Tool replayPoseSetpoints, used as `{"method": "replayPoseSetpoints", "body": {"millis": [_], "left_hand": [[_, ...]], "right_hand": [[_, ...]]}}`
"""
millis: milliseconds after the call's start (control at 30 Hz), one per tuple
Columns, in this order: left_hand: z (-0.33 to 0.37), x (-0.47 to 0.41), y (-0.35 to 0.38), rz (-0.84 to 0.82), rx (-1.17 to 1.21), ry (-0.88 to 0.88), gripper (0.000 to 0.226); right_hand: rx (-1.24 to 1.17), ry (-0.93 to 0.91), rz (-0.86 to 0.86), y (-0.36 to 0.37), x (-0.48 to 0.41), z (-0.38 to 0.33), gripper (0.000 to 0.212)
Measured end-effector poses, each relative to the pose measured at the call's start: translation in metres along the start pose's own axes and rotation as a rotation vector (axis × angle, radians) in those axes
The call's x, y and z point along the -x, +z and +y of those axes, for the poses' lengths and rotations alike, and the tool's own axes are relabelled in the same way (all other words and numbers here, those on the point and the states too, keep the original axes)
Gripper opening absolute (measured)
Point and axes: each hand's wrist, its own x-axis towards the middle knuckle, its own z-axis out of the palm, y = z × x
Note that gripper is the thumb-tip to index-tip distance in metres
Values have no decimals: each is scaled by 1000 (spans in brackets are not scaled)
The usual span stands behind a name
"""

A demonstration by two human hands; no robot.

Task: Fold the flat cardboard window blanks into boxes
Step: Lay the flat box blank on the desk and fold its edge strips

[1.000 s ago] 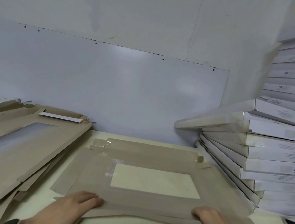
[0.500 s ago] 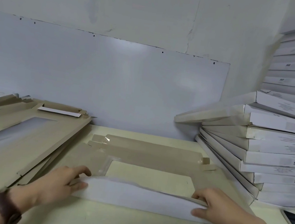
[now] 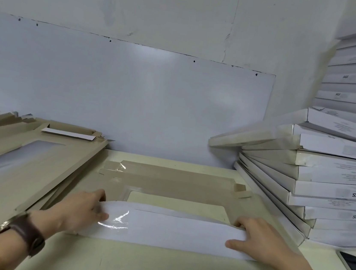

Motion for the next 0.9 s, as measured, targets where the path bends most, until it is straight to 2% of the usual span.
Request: {"method": "replayPoseSetpoints", "body": {"millis": [133,267,367,467,533,600,700,800,900], "left_hand": [[1,-2,2,24,34,-56,29],[0,-6,1,-7,70,-111,30],[2,-12,1,-18,23,-133,30],[5,-15,4,56,-61,-115,37],[9,-14,6,180,-205,-54,50],[13,-12,12,375,-391,93,67],[32,-6,19,486,-429,319,76],[48,-4,38,336,-371,395,68],[58,-9,64,151,-191,320,56]], "right_hand": [[42,-5,101,9,-6,-1,46],[43,14,107,13,-13,-1,56],[53,40,105,14,-17,-4,65],[98,49,120,19,-19,-7,74],[118,41,133,23,-18,-8,78],[94,37,140,29,-18,-11,79],[93,40,135,35,-16,-20,72],[76,13,155,42,-14,-36,63],[-6,-79,140,51,-11,-64,59]]}}
